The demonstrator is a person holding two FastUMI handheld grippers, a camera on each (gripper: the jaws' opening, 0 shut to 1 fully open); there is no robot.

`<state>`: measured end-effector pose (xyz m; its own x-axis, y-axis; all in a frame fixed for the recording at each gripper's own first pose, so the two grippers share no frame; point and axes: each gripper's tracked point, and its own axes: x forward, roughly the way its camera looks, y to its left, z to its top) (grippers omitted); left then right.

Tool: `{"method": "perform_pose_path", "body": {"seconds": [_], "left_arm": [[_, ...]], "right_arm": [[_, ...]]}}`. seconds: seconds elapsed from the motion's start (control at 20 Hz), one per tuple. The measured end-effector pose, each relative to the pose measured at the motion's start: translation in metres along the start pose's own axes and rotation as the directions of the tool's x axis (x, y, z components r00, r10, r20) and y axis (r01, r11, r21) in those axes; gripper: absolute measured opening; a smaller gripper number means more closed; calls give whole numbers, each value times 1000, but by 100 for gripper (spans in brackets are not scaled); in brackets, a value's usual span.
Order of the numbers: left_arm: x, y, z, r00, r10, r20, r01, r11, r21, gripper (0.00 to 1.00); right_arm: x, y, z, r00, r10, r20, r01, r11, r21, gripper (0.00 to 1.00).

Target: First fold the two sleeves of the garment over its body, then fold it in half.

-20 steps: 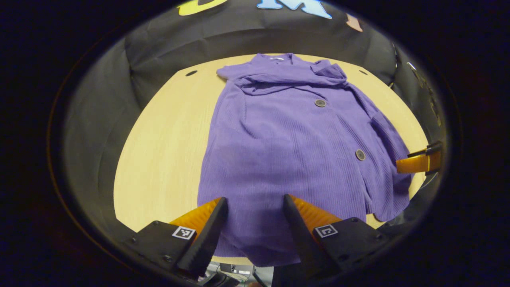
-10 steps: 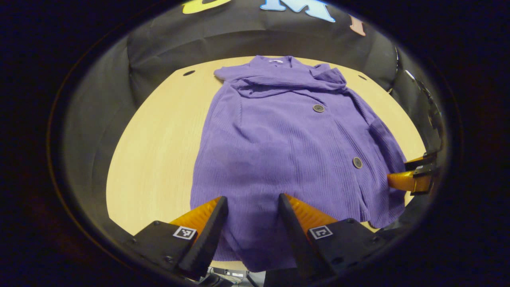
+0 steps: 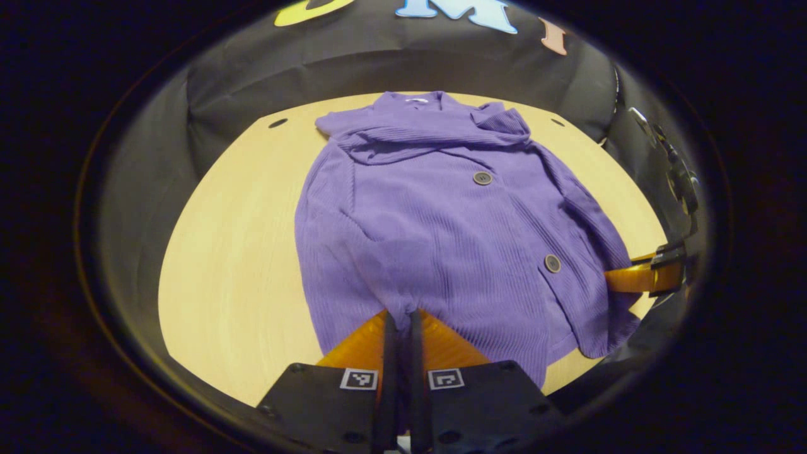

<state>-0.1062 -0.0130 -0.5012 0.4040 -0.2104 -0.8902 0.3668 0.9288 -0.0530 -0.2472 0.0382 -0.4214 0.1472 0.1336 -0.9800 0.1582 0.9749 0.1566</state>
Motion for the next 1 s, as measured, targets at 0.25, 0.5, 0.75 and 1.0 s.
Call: {"method": "perform_pose_path", "body": {"seconds": [0.25,0.5,0.75,1.0], "left_arm": [[2,0,4,1000,9,4,-9,1000,-8,7],[-7,1,28,999,8,48,-5,999,-50,7],[-13,7,79,993,14,118,1,993,-121,7],[-10,18,133,984,19,179,8,989,-150,7]], "right_arm": [[-7,2,0,1000,2,2,-2,1000,20,2],[-22,17,20,997,50,52,-50,999,-1,2],[-43,26,67,985,90,150,-96,995,33,1],[-55,33,130,964,116,239,-127,991,31,1]]}}
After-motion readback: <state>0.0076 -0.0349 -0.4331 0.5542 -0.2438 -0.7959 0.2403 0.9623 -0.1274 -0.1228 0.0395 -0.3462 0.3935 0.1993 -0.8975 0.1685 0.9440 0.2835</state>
